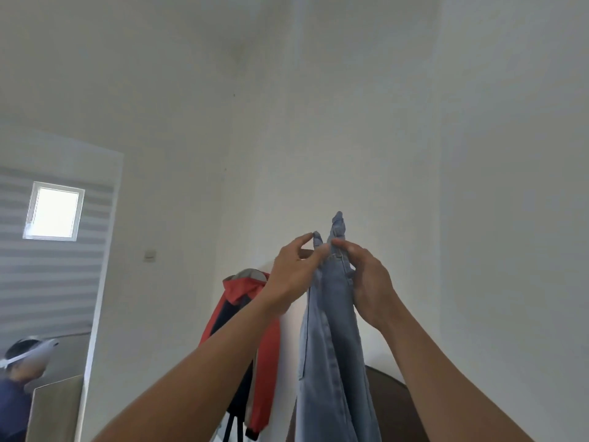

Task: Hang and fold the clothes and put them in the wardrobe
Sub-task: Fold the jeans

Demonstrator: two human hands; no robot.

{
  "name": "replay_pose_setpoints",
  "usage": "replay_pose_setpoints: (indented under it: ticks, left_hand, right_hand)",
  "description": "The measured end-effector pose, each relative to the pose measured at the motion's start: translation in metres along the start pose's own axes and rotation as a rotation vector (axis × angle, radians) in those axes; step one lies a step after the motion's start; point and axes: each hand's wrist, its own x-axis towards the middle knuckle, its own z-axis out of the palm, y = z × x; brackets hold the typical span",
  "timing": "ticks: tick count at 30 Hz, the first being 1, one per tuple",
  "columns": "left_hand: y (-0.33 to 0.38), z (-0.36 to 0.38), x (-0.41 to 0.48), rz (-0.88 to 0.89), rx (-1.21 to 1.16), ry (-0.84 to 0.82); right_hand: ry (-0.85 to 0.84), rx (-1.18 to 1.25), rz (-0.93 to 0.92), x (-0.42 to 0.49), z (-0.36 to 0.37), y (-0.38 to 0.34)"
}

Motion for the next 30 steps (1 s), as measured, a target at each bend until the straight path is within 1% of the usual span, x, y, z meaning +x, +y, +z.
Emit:
replay_pose_setpoints:
  ticks: [3, 7, 9, 11, 13, 15, 17, 20, 23, 27, 30]
  left_hand:
    - [0.007, -0.005, 0.001, 0.029, 0.052, 0.092]
    - [0.013, -0.03, 0.004, 0.066, 0.159, 0.093]
    - [0.014, -0.048, 0.006, 0.084, 0.218, 0.108]
    - [0.014, -0.066, 0.008, 0.097, 0.257, 0.158]
    - [0.016, -0.086, 0.013, 0.098, 0.281, 0.213]
    - [0.02, -0.104, 0.013, 0.08, 0.269, 0.223]
    - [0.027, -0.12, 0.009, 0.088, 0.277, 0.22]
    - [0.039, -0.138, 0.003, 0.148, 0.287, 0.231]
    - [0.05, -0.15, 0.0, 0.197, 0.28, 0.204]
    - [0.062, -0.158, -0.001, 0.259, 0.359, 0.174]
    - [0.065, -0.157, -0.004, 0.271, 0.302, 0.192]
  right_hand:
    - [0.061, -0.012, -0.007, -0.003, 0.001, -0.007]
    - [0.245, -0.277, -0.185, 0.001, -0.018, -0.028]
    - [0.238, -0.447, -0.25, 0.001, -0.03, -0.043]
    - [0.226, -0.622, -0.293, -0.002, -0.041, -0.056]
    - [0.231, -0.718, -0.311, -0.005, -0.049, -0.07]
    - [0.23, -0.751, -0.293, -0.009, -0.056, -0.081]
    - [0.232, -0.733, -0.271, -0.013, -0.064, -0.088]
    - [0.284, -0.722, -0.35, -0.018, -0.074, -0.096]
    - [0.243, -0.7, -0.404, -0.02, -0.078, -0.107]
    - [0.221, -0.825, -0.494, -0.015, -0.079, -0.116]
    - [0.239, -0.831, -0.53, -0.012, -0.078, -0.116]
